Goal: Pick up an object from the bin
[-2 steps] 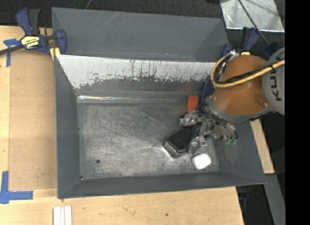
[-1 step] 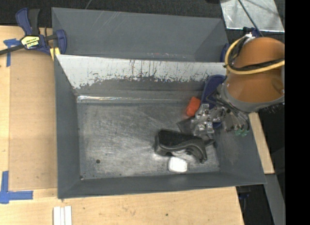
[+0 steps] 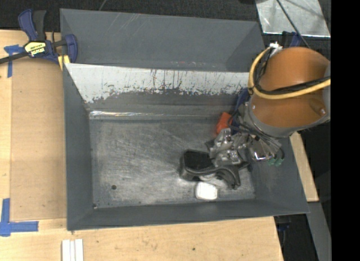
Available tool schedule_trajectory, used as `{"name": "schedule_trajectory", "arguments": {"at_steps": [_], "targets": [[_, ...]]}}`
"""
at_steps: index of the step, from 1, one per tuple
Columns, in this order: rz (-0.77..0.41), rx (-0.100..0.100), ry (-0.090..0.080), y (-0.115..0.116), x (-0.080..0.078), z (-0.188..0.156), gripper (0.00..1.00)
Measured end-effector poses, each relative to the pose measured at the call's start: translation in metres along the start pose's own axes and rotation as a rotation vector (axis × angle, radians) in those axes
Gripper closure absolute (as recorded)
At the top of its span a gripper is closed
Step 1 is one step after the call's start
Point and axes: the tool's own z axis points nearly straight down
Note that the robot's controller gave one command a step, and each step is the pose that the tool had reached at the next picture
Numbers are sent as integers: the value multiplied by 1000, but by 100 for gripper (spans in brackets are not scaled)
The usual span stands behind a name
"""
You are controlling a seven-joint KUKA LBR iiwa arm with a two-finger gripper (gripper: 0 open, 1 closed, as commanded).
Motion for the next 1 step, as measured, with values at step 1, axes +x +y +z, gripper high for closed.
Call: {"name": "schedule_trajectory", "arguments": {"at_steps": [1], "targets": [[4,1,2,-2,0,1,0]]}}
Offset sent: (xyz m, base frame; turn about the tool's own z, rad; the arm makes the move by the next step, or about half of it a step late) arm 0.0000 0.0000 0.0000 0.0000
